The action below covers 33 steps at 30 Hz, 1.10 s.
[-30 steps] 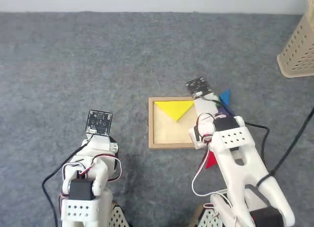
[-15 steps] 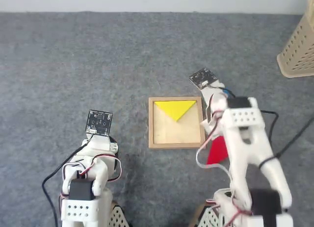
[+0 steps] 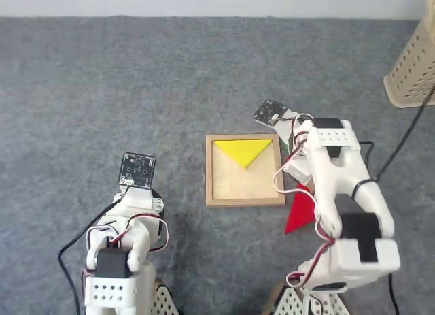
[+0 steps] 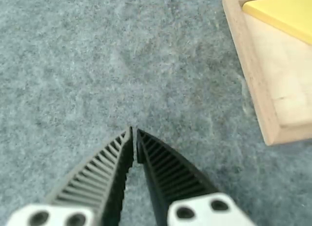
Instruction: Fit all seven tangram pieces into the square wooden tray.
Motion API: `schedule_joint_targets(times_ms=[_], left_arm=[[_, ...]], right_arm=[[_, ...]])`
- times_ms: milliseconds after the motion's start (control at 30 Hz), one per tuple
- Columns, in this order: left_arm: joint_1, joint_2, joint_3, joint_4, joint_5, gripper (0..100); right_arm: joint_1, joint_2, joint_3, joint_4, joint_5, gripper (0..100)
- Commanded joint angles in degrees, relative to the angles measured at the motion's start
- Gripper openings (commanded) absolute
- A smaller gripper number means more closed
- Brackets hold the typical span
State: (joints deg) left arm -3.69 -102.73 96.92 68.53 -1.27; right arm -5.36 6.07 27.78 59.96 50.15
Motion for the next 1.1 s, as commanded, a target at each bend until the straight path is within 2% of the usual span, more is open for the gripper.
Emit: schedule_joint_targets(times_ms=[0,100,333,600,800,1067], left_arm=[[-0.26,-0.18,-0.31,0.26,0.53,1],[-0.26,-0.18,-0.31,0.26,0.53,1],[-0.26,-0.18,-0.31,0.26,0.53,1],[-0.26,-0.18,-0.31,0.26,0.53,1],[-0.26,-0.18,-0.31,0.26,0.53,1],[-0.35,-0.18,-0.31,0.26,0.53,1]], right_arm=[[0.04,2.15,-2.9,-2.07,1.76,24.5],[-0.04,4.62,-3.08,-2.15,1.67,22.9],[0.13,5.58,-3.43,-1.54,1.23,10.7],[1.63,5.58,-3.6,-1.36,-9.23,9.1],[1.63,6.02,-5.89,-1.71,-28.31,9.1],[1.8,1.27,-6.86,-0.92,-31.47,9.1]])
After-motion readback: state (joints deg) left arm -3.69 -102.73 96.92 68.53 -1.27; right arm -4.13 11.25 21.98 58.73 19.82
